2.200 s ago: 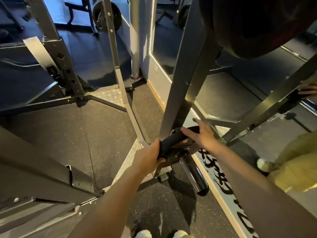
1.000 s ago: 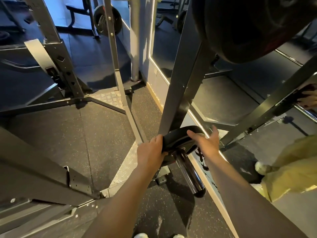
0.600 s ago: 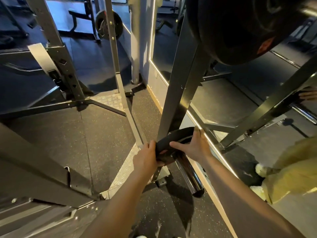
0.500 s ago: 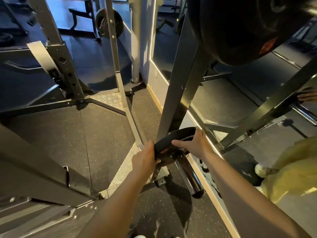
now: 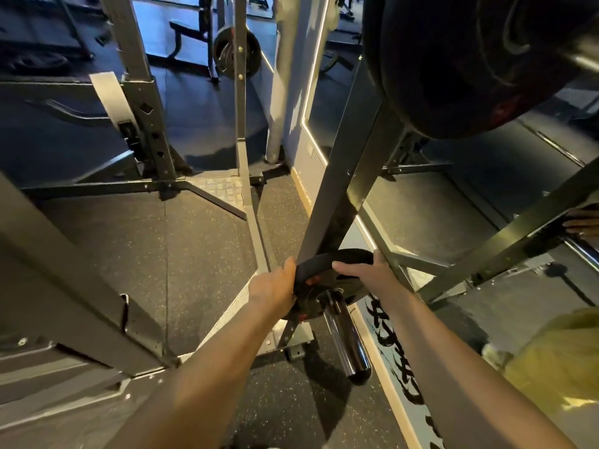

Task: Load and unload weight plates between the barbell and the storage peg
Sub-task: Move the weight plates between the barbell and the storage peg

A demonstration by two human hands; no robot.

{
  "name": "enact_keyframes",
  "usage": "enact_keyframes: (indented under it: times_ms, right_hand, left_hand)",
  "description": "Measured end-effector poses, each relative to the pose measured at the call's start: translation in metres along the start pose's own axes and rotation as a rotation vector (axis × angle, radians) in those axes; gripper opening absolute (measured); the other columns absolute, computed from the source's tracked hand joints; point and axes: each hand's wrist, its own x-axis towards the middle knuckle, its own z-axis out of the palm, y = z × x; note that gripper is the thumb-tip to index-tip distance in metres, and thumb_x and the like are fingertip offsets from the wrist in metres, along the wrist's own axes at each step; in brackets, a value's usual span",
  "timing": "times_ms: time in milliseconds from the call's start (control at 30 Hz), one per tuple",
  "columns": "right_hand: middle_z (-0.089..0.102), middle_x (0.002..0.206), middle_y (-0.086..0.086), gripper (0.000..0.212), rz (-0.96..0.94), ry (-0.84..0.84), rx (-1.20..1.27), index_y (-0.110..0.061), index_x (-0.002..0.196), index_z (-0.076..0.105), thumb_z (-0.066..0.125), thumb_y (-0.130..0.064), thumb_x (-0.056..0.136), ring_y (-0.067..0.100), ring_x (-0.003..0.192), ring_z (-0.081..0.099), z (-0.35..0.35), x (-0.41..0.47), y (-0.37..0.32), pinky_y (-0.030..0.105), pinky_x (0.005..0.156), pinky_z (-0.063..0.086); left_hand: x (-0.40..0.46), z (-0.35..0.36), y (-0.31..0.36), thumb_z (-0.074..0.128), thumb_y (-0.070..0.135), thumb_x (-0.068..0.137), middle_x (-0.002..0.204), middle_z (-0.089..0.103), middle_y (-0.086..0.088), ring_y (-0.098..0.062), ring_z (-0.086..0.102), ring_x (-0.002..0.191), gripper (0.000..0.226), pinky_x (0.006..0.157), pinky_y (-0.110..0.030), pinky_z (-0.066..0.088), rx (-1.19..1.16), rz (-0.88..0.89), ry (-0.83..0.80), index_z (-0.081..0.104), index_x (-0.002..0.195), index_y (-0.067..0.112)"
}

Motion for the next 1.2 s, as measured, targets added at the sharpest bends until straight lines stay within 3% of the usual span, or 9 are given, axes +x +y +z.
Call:
enact_keyframes:
  times_ms: [233, 367, 467, 567, 667, 867, 967, 1067, 1200]
  right_hand:
    - [0.018, 0.158, 0.006, 0.134, -0.003, 0.023, 0.041, -0.032, 0.152, 0.004, 0.076, -0.071, 0.046, 0.035, 0.143, 0.025, 0.009, -0.016, 0.001, 0.056, 0.113, 0.029]
    - [0.017, 0.159, 0.007, 0.095, -0.153, 0.252, -0.034, -0.024, 0.154, 0.008, 0.061, -0.06, 0.083, 0.032, 0.142, 0.028, 0.035, -0.049, 0.011, 0.051, 0.11, 0.034]
    - [0.016, 0.157, 0.008, 0.073, -0.369, 0.352, -0.13, -0.025, 0.152, 0.015, 0.055, -0.042, 0.093, 0.031, 0.139, 0.032, 0.075, -0.083, 0.017, 0.052, 0.105, 0.042]
    - [-0.001, 0.16, 0.002, 0.077, -0.548, 0.179, -0.201, -0.028, 0.151, 0.019, 0.065, -0.026, 0.089, 0.029, 0.144, 0.023, 0.115, -0.108, 0.014, 0.045, 0.108, 0.04]
    - [-0.008, 0.161, -0.004, 0.075, -0.534, -0.009, -0.285, -0.026, 0.151, 0.022, 0.065, -0.023, 0.09, 0.029, 0.143, 0.026, 0.142, -0.12, 0.014, 0.044, 0.109, 0.039]
    - [0.044, 0.146, 0.005, 0.044, -0.468, -0.324, -0.45, -0.019, 0.143, 0.043, 0.046, -0.032, 0.101, 0.026, 0.13, 0.045, 0.212, -0.158, -0.008, 0.038, 0.104, 0.036]
    - [0.066, 0.116, 0.008, 0.025, -0.464, -0.587, -0.543, -0.017, 0.12, 0.061, 0.05, -0.027, 0.099, 0.022, 0.099, 0.065, 0.269, -0.189, -0.019, 0.034, 0.091, 0.05]
    - [0.065, 0.077, 0.005, 0.012, -0.444, -0.76, -0.6, -0.009, 0.099, 0.063, 0.053, -0.015, 0.097, 0.008, 0.051, 0.059, 0.334, -0.224, -0.035, 0.022, 0.052, 0.05]
    - [0.063, 0.069, 0.005, 0.023, -0.509, -0.89, -0.672, -0.009, 0.077, 0.06, 0.054, -0.019, 0.097, 0.008, 0.042, 0.052, 0.418, -0.277, -0.06, 0.019, 0.045, 0.044]
  left_hand:
    - [-0.047, 0.026, -0.025, 0.078, 0.03, 0.078, 0.146, 0.033, -0.002, -0.025, 0.053, 0.12, 0.09, 0.093, -0.037, 0.052, -0.242, -0.231, -0.126, 0.02, 0.147, 0.027]
    - [-0.106, 0.039, -0.058, 0.068, 0.029, 0.087, 0.14, 0.048, -0.003, -0.022, 0.056, 0.117, 0.065, 0.09, -0.031, 0.049, -0.111, -0.342, -0.249, 0.034, 0.141, 0.026]
    - [-0.148, 0.039, -0.078, 0.058, 0.025, 0.091, 0.126, 0.061, 0.001, -0.019, 0.059, 0.112, 0.037, 0.089, -0.031, 0.048, 0.104, -0.353, -0.287, 0.051, 0.127, 0.028]
    - [-0.179, 0.038, -0.097, 0.053, 0.028, 0.091, 0.113, 0.066, 0.001, -0.021, 0.062, 0.104, 0.017, 0.085, -0.032, 0.049, 0.056, -0.403, -0.213, 0.06, 0.106, 0.029]
    - [-0.211, 0.034, -0.115, 0.051, 0.034, 0.092, 0.11, 0.064, -0.003, -0.026, 0.061, 0.104, 0.016, 0.084, -0.034, 0.048, 0.013, -0.453, -0.166, 0.061, 0.099, 0.024]
    - [-0.306, 0.041, -0.178, 0.047, 0.049, 0.096, 0.102, 0.066, -0.005, -0.026, 0.062, 0.099, 0.034, 0.08, -0.033, 0.048, -0.209, -0.7, -0.016, 0.058, 0.095, 0.016]
    - [-0.354, 0.055, -0.21, 0.046, 0.044, 0.096, 0.102, 0.067, -0.006, -0.027, 0.063, 0.098, 0.031, 0.081, -0.034, 0.051, -0.339, -0.831, 0.037, 0.06, 0.098, 0.016]
    - [-0.396, 0.063, -0.238, 0.049, 0.038, 0.095, 0.09, 0.064, -0.003, -0.025, 0.063, 0.093, 0.023, 0.072, -0.031, 0.044, -0.504, -0.939, 0.093, 0.053, 0.08, 0.021]
    - [-0.448, 0.065, -0.283, 0.051, 0.029, 0.094, 0.069, 0.053, 0.009, -0.014, 0.057, 0.071, 0.024, 0.067, -0.03, 0.043, -0.697, -1.08, 0.229, 0.045, 0.071, 0.027]
